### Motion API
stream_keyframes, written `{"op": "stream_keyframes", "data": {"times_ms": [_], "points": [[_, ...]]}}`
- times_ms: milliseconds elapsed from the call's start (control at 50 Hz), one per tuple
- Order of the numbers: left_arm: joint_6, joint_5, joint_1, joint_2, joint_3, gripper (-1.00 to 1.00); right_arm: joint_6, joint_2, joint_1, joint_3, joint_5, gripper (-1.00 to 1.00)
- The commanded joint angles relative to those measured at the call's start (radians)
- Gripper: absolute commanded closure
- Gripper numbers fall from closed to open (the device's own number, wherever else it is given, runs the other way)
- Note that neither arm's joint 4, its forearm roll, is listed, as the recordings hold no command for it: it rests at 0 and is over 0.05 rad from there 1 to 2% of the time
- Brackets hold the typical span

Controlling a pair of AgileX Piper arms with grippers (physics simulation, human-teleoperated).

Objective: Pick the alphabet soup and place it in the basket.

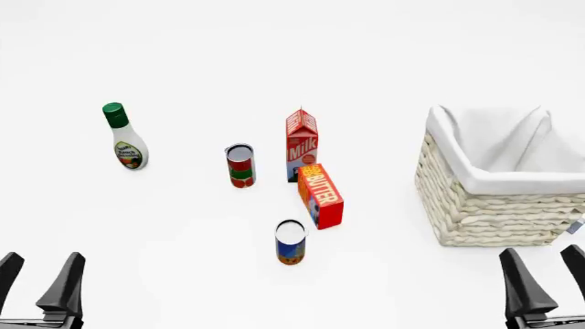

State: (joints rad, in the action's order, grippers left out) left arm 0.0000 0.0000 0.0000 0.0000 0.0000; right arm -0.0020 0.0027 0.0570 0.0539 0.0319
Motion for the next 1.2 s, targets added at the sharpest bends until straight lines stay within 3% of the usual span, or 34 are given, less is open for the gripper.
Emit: {"op": "stream_keyframes", "data": {"times_ms": [20,300,580,600,1200], "points": [[0.000,0.000,0.000,0.000,0.000,-1.00,-0.002,-0.001,0.034,0.033,0.021,-1.00],[0.000,0.000,0.000,0.000,0.000,-1.00,-0.009,-0.002,0.092,0.085,0.055,-1.00],[0.000,0.000,0.000,0.000,0.000,-1.00,-0.022,-0.001,0.201,0.137,0.090,-1.00],[0.000,0.000,0.000,0.000,0.000,-1.00,-0.028,0.094,0.326,0.170,0.024,-1.00],[0.000,0.000,0.000,0.000,0.000,-1.00,-0.033,0.219,0.447,0.175,-0.086,-1.00]]}}
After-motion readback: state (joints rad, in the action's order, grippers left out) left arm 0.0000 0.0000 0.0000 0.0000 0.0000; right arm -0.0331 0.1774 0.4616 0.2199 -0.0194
